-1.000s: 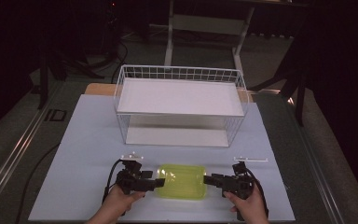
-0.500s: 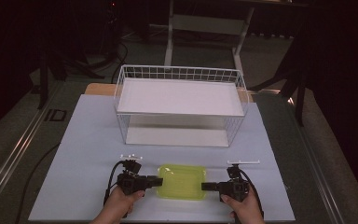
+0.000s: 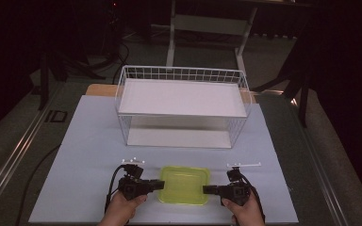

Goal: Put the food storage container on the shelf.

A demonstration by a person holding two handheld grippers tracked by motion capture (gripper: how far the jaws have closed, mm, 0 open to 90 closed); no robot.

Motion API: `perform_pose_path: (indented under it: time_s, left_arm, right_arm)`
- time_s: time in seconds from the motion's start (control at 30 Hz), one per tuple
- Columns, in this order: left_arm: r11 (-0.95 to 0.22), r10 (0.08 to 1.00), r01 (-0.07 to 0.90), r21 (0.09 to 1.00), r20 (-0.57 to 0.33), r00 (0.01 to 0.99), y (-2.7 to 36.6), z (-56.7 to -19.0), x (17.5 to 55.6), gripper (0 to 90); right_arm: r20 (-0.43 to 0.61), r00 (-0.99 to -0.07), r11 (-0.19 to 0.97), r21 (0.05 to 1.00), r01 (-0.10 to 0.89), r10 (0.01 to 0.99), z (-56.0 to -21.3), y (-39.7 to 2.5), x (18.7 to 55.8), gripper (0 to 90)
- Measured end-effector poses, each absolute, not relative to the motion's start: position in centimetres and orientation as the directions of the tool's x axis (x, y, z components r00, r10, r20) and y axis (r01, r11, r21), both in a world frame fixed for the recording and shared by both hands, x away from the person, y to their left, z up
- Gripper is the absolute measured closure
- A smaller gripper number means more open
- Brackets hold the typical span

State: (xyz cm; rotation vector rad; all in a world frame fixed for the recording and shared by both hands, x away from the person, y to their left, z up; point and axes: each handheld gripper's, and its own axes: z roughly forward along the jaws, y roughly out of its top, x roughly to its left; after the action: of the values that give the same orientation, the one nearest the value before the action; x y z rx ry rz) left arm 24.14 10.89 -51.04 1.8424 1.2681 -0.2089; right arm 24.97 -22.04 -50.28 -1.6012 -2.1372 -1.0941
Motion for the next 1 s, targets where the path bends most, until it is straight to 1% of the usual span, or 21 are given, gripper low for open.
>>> perform_pose_path:
  time_s: [0.17, 0.23, 0.27, 0.47, 0.67, 0.83, 1.0]
  left_arm:
    - [-0.090, 0.684, 0.820, 0.566, -0.563, 0.464, 10.8, -50.5, 24.4, 80.1]
    - [-0.080, 0.683, 0.818, 0.570, -0.566, 0.462, 10.8, -50.3, 24.5, 80.1]
    - [-0.064, 0.682, 0.805, 0.590, -0.564, 0.467, 10.9, -49.6, 24.8, 80.4]
    - [-0.040, 0.684, 0.775, 0.631, -0.548, 0.481, 11.3, -47.9, 25.5, 80.7]
    - [-0.007, 0.696, 0.745, 0.667, -0.532, 0.482, 11.7, -46.2, 26.3, 80.9]
    - [0.003, 0.702, 0.730, 0.683, -0.521, 0.485, 11.8, -45.8, 27.1, 81.0]
    - [0.014, 0.707, 0.719, 0.695, -0.515, 0.485, 11.8, -46.2, 28.1, 80.9]
  right_arm:
    - [0.589, -0.381, 0.102, 0.450, 0.887, 0.713, -49.4, -22.2, 25.5, 79.7]
    - [0.589, -0.381, 0.102, 0.450, 0.887, 0.713, -49.4, -22.2, 25.5, 79.7]
    - [0.582, -0.396, 0.094, 0.479, 0.873, 0.710, -48.6, -22.1, 25.8, 79.7]
    - [0.557, -0.424, 0.070, 0.546, 0.835, 0.714, -46.8, -21.8, 26.7, 79.5]
    - [0.534, -0.450, 0.066, 0.590, 0.805, 0.716, -45.6, -21.2, 27.8, 79.5]
    - [0.521, -0.460, 0.062, 0.611, 0.789, 0.719, -45.1, -20.9, 28.6, 79.2]
    - [0.495, -0.465, 0.058, 0.637, 0.769, 0.734, -45.2, -20.6, 29.7, 78.4]
